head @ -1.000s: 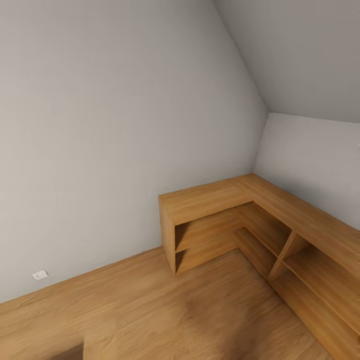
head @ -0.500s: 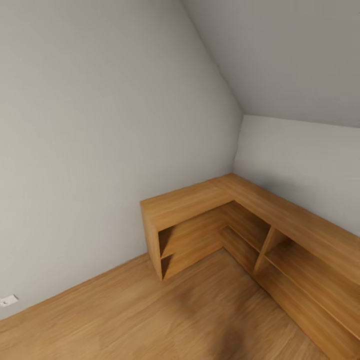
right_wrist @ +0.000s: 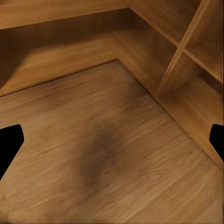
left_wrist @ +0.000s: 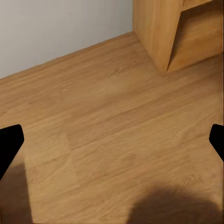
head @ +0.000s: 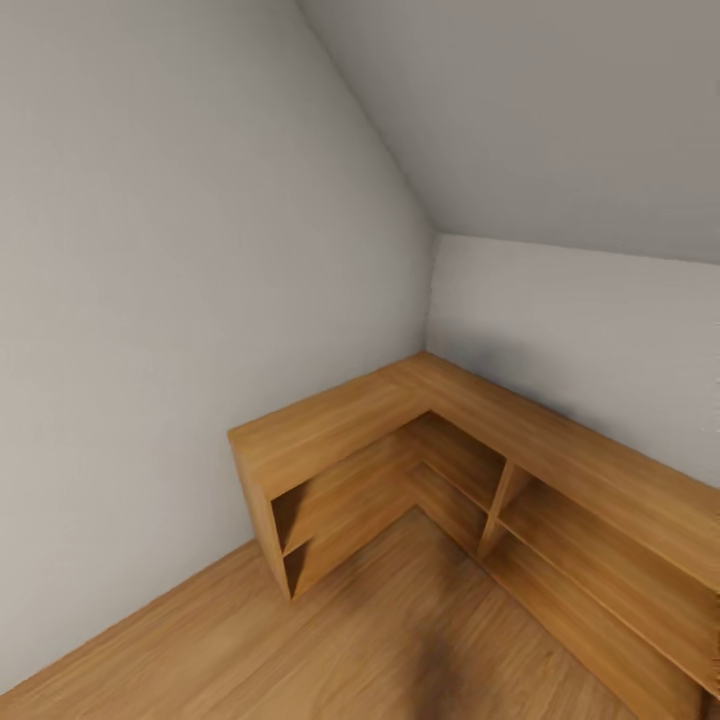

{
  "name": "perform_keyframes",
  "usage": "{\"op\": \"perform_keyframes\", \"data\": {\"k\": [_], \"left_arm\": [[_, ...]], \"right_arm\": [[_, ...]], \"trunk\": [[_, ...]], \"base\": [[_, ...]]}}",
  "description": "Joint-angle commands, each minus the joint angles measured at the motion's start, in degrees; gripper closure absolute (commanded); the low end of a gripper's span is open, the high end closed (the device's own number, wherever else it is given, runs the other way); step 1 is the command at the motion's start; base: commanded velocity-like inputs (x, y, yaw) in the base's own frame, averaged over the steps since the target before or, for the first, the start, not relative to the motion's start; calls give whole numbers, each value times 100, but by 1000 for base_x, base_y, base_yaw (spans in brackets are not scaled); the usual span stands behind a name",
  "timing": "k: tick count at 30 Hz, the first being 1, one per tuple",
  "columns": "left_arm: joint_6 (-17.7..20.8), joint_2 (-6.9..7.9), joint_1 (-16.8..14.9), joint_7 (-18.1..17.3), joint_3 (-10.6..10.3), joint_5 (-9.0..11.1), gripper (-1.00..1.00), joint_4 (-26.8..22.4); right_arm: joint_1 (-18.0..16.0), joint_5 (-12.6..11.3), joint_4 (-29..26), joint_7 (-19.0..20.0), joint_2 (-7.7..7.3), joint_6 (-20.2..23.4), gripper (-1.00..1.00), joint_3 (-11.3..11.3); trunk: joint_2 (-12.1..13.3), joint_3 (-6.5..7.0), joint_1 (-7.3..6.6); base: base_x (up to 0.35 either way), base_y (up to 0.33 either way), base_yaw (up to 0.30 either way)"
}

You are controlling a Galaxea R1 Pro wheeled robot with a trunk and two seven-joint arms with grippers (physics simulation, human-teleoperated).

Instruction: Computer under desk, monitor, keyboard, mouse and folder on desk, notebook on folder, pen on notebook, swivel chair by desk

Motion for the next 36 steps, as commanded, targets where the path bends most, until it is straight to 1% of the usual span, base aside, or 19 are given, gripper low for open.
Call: {"op": "perform_keyframes", "data": {"k": [1, 6, 11, 12, 13, 15, 25, 36], "left_arm": [[-9, 3, -2, 41, -48, 20, -100, -4], [-10, 3, -2, 41, -46, 22, -100, 0], [-20, 3, -2, 47, -41, 22, -100, 3], [-23, 3, -2, 48, -41, 22, -100, 3], [-18, 3, -2, 49, -41, 25, -100, 3], [-14, -3, -2, 49, -41, 29, -100, 3], [-2, -23, -2, 50, -41, 31, -100, 3], [-25, -25, -2, 55, -32, 35, -100, 3]], "right_arm": [[-6, -29, -6, -34, 4, -11, -100, 45], [-6, -114, -68, -45, 7, -4, -100, 40], [-6, -512, -88, -47, 8, -9, -100, 32], [-6, -638, -90, -44, 8, -9, -100, 31], [-6, -822, -93, -41, 8, -10, -100, 30], [-6, -902, -97, -40, 13, -11, -100, 30], [-6, -960, -183, -42, 17, -5, -100, 30], [-6, -966, -302, -39, 17, -2, -100, 38]], "trunk": [[-11, -10, 7], [-11, 1, 7], [-11, 11, 7], [-11, 12, 7], [-11, 13, 7], [-11, 13, 7], [-11, 13, 7], [-11, 13, 7]], "base": [[311, 0, -291], [133, 0, -292], [17, 0, -292], [5, 0, -292], [38, 0, -292], [133, 0, -292], [271, 0, -292], [41, 0, -292]]}}
